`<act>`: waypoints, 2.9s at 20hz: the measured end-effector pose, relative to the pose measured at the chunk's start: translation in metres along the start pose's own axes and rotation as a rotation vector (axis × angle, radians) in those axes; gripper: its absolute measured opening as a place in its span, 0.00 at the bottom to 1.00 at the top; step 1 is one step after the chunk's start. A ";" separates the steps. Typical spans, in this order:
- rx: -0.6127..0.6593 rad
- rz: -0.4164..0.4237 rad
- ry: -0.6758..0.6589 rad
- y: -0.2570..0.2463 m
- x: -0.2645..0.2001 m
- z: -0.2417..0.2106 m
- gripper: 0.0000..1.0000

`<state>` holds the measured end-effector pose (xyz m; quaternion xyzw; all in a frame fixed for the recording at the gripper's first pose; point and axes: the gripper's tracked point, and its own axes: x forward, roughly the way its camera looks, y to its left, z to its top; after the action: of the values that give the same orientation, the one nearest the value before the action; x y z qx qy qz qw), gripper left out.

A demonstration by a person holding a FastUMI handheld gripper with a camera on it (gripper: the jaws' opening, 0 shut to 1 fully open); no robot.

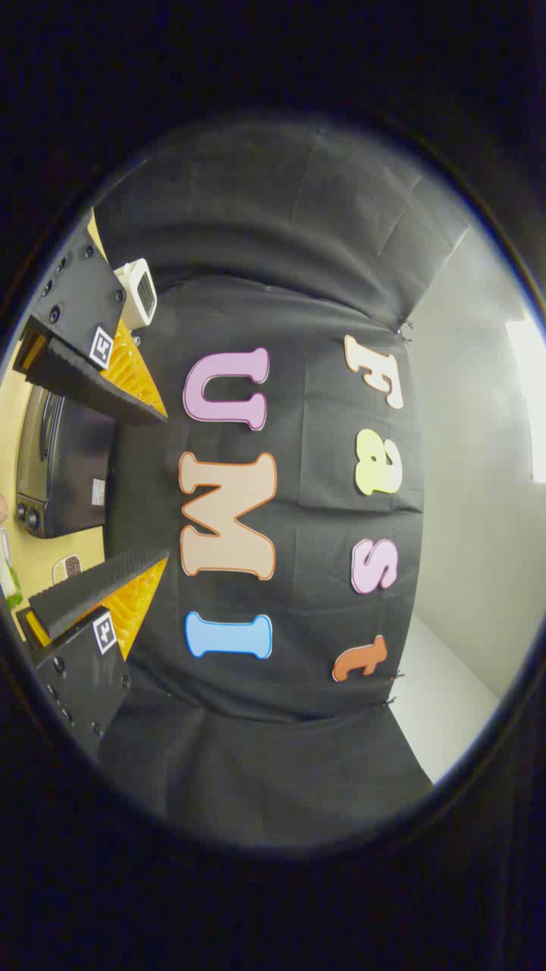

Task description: Open the toaster oven, put the food inside, and close the toaster oven door.

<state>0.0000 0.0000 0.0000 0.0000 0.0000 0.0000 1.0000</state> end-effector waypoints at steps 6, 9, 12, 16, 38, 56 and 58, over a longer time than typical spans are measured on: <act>-0.003 0.025 0.049 0.030 0.022 -0.017 1.00; -0.010 0.034 0.068 0.039 0.029 -0.029 1.00; -0.013 0.039 0.082 0.044 0.033 -0.038 1.00; -0.016 0.040 0.112 0.044 0.039 -0.060 1.00; -0.038 0.044 0.470 0.045 0.041 -0.262 1.00; 0.035 0.146 0.648 0.050 -0.067 -0.298 1.00; 0.032 0.161 0.679 0.051 -0.081 -0.308 1.00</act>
<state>-0.0809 0.0506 -0.3080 0.0159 0.3328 0.0789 0.9396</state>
